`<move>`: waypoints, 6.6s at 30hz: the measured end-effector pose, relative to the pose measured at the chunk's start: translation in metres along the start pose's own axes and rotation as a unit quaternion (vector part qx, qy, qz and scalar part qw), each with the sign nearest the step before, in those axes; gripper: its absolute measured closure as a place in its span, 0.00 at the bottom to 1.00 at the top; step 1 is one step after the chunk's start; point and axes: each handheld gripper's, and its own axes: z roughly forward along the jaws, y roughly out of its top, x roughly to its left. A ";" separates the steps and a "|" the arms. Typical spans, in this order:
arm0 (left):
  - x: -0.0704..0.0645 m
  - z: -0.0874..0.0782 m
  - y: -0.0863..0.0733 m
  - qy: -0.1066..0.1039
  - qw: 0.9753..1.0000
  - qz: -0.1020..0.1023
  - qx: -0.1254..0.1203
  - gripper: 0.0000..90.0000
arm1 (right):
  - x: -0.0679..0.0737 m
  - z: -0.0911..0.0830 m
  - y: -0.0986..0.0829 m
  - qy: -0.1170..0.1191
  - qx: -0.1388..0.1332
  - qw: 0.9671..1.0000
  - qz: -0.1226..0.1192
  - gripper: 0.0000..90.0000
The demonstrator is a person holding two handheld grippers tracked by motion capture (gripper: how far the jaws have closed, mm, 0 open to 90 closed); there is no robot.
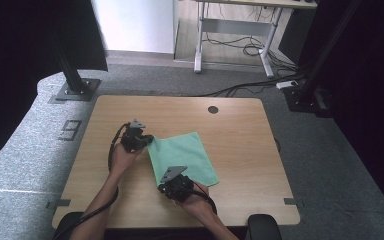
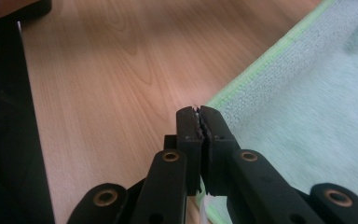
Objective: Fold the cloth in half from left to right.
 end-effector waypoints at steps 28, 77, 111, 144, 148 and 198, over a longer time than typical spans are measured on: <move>-0.045 0.053 0.065 -0.008 0.999 0.043 0.026 0.94 | -0.059 -0.057 -0.055 -0.066 -0.040 0.993 0.084 0.96; -0.075 0.094 0.092 -0.007 0.997 0.070 0.020 0.35 | -0.105 -0.066 -0.107 -0.110 0.003 0.981 0.160 0.89; -0.041 0.086 0.032 0.029 0.998 0.039 0.037 0.25 | -0.104 -0.046 -0.112 -0.118 0.006 0.984 0.131 0.46; -0.095 0.045 -0.018 -0.015 0.991 0.115 0.063 0.21 | -0.105 -0.040 -0.114 -0.133 -0.006 0.980 0.148 0.28; -0.105 0.031 -0.031 -0.030 0.991 0.116 0.063 0.21 | -0.105 -0.040 -0.114 -0.137 -0.006 0.979 0.151 0.28; -0.059 -0.022 -0.067 -0.037 0.999 0.033 0.005 0.16 | -0.117 -0.011 -0.075 -0.132 -0.030 0.981 0.141 0.15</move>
